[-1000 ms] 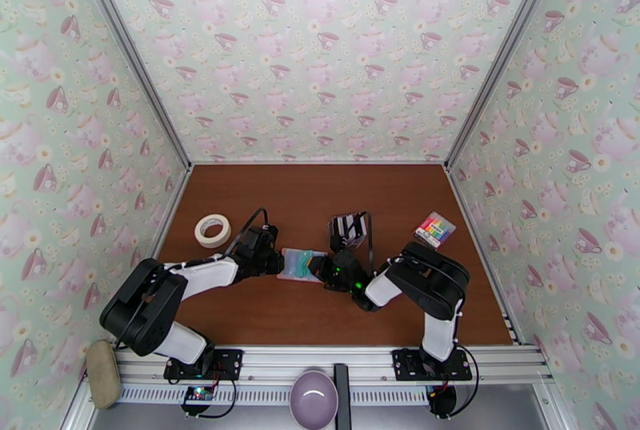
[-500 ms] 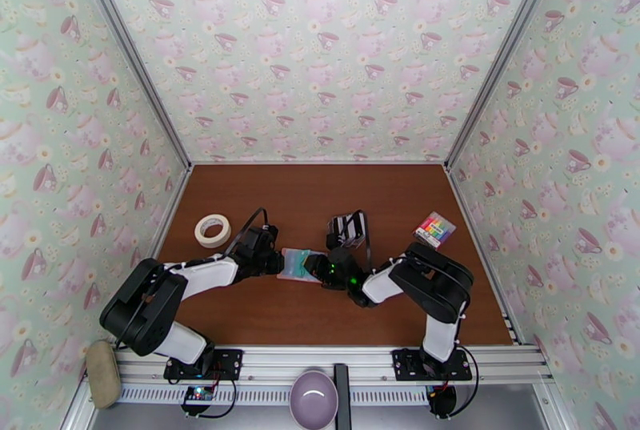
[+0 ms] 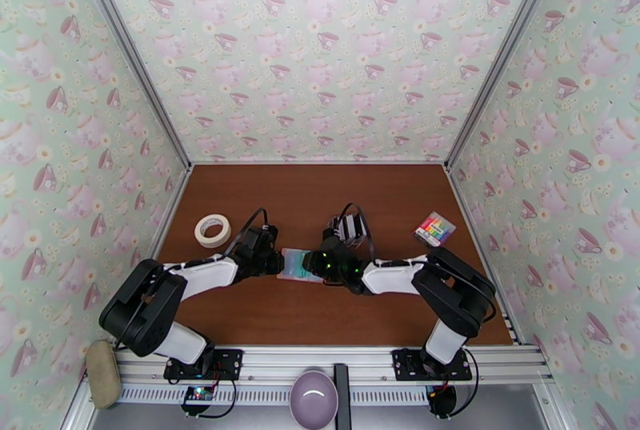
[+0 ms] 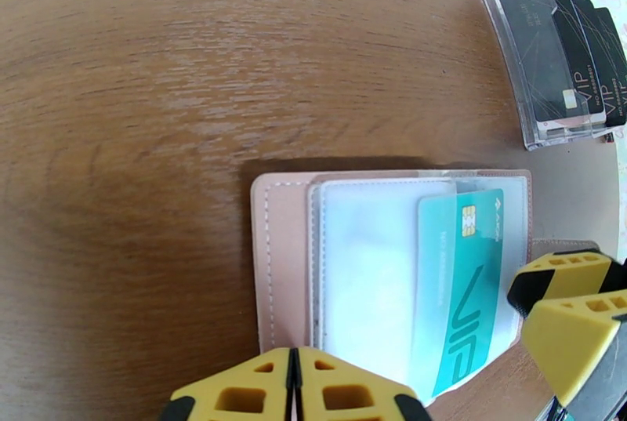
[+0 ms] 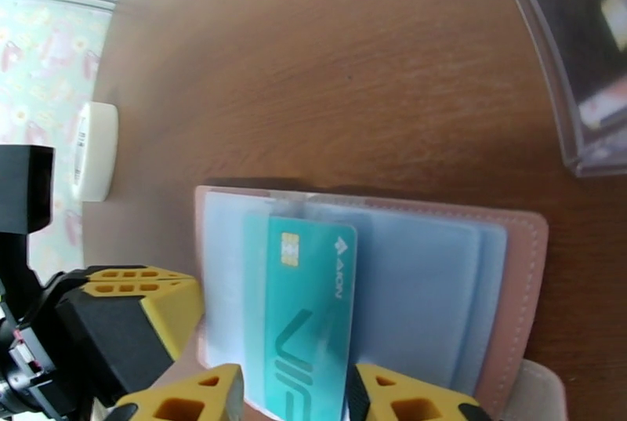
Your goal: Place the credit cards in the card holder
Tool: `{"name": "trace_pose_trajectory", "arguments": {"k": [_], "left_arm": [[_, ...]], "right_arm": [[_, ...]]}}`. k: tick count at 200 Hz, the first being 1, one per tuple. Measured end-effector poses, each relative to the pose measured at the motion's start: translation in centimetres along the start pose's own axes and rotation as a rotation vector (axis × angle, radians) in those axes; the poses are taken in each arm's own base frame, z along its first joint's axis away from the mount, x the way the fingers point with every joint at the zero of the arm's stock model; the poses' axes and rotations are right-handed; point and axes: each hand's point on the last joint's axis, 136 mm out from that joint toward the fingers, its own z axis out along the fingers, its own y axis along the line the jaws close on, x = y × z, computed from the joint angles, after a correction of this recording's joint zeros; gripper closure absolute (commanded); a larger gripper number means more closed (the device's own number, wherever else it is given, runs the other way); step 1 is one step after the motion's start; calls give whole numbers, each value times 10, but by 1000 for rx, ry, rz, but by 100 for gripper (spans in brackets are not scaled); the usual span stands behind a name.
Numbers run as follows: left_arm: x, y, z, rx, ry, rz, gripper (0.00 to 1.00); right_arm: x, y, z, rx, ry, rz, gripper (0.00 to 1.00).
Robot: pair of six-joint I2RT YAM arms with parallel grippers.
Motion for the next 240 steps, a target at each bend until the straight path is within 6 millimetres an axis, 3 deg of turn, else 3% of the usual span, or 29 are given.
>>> {"name": "trace_pose_trajectory", "arguments": {"k": [60, 144, 240], "left_arm": [[-9, -3, -20, 3, -73, 12, 76], [6, 13, -7, -54, -10, -6, 72], [6, 12, -6, -47, -5, -10, 84]], "right_arm": [[-1, -3, 1, 79, 35, -46, 62], [1, -5, 11, 120, 70, -72, 62], [8, 15, 21, 117, 98, -123, 65]]}}
